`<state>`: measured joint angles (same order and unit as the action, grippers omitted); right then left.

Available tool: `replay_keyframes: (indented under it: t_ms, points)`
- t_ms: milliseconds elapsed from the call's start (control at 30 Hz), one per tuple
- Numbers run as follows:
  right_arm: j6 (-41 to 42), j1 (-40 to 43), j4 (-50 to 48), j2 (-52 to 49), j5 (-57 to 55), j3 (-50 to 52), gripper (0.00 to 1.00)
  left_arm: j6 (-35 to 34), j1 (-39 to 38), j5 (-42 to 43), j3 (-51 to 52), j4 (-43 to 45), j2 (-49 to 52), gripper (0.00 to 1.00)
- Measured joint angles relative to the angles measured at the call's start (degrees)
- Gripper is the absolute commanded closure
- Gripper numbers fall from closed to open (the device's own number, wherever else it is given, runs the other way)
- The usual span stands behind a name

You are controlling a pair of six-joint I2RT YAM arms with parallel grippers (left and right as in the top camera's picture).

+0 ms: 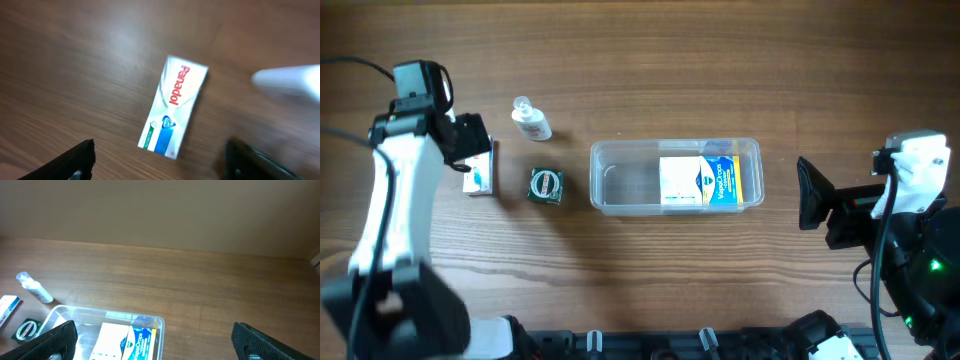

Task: Pack container
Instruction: 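Lower the left gripper and grasp the Panadol box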

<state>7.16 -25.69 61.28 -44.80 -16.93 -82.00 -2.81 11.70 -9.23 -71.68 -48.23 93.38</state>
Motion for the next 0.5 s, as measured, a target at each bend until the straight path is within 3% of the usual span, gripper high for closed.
replay_keyframes:
  t_ms: [233, 500]
  points:
    - [0.0, 0.0, 0.0, 0.0, 0.0, 0.0, 0.0, 5.07, 0.7, 3.39, 0.04, 4.26, 11.28, 0.18]
    - [0.0, 0.0, 0.0, 0.0, 0.0, 0.0, 0.0, 7.26, 0.7, 4.46, 0.04, 7.41, 16.2, 0.17]
